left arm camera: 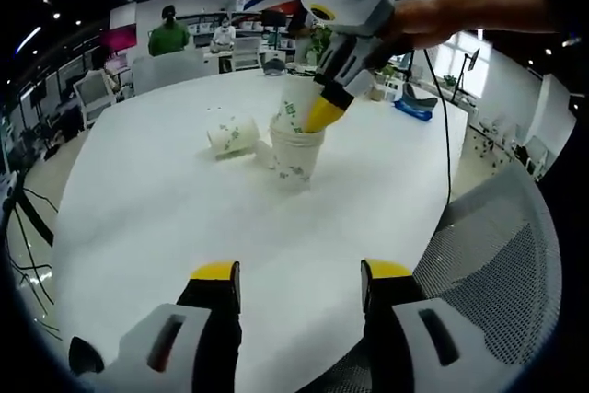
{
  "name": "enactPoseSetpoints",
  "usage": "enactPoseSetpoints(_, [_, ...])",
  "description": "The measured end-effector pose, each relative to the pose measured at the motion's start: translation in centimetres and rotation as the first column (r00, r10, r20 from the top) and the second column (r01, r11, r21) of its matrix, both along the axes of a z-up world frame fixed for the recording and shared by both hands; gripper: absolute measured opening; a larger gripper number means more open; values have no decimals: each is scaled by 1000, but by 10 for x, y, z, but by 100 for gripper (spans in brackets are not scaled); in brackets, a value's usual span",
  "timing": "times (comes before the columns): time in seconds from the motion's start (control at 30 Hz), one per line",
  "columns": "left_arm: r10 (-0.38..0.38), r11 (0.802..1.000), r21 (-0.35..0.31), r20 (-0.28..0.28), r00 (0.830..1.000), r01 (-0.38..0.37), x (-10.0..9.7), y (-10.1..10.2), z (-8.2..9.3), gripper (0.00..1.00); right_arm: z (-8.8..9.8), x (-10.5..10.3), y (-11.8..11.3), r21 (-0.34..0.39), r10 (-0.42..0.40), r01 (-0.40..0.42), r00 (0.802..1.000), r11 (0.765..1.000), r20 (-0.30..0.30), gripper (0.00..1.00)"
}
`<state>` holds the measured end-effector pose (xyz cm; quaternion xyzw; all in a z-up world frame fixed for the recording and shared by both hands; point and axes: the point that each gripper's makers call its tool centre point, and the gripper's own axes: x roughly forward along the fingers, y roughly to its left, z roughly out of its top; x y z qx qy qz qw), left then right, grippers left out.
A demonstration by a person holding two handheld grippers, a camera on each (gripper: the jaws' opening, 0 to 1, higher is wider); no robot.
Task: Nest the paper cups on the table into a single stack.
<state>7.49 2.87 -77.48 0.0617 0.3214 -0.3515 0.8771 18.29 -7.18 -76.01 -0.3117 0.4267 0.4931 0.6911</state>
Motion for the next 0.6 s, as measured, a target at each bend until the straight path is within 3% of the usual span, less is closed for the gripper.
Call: enactPoseSetpoints(0.6, [3, 1000, -3, 3, 1000, -3, -2, 1, 0, 51, 8, 2, 1, 40, -39, 38, 999, 998, 15, 12])
